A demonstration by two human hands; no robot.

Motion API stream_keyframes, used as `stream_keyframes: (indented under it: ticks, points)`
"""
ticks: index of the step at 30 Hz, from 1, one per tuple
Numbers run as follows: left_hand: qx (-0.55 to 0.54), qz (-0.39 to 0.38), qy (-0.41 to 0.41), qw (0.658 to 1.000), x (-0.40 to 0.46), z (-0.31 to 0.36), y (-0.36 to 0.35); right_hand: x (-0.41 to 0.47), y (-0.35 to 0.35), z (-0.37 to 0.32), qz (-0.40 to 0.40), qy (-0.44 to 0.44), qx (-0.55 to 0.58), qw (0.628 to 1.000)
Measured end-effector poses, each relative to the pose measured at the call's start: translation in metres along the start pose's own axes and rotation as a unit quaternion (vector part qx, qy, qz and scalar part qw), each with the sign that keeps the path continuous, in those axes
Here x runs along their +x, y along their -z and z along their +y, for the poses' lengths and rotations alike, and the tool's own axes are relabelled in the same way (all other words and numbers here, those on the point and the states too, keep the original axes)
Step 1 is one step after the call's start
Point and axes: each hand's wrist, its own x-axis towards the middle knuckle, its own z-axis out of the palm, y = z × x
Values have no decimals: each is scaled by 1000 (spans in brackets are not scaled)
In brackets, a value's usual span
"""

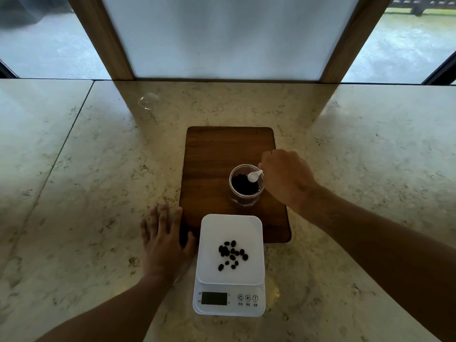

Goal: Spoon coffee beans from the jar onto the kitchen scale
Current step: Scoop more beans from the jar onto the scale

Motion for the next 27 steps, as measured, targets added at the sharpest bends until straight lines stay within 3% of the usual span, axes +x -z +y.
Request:
stream_keyframes:
  ticks: [4, 11, 20, 24, 27]
  points:
    - [2, 0, 1, 1000, 0, -1, -2, -4, -6, -5, -40, -13, -25, 999]
    - [7, 1, 1, 1000, 0, -1, -2, -4, -24, 0, -52, -108, 52, 991]
    - [1, -6, 3, 1000, 0, 2, 2, 3, -33, 7, -74, -166, 130, 975]
    - [-5, -6, 3, 1000, -1, 2, 3, 4, -33, 10, -119, -139, 109, 977]
    - [-4, -3, 3, 1000, 0, 2, 2, 3, -32, 12, -110, -139, 125, 976]
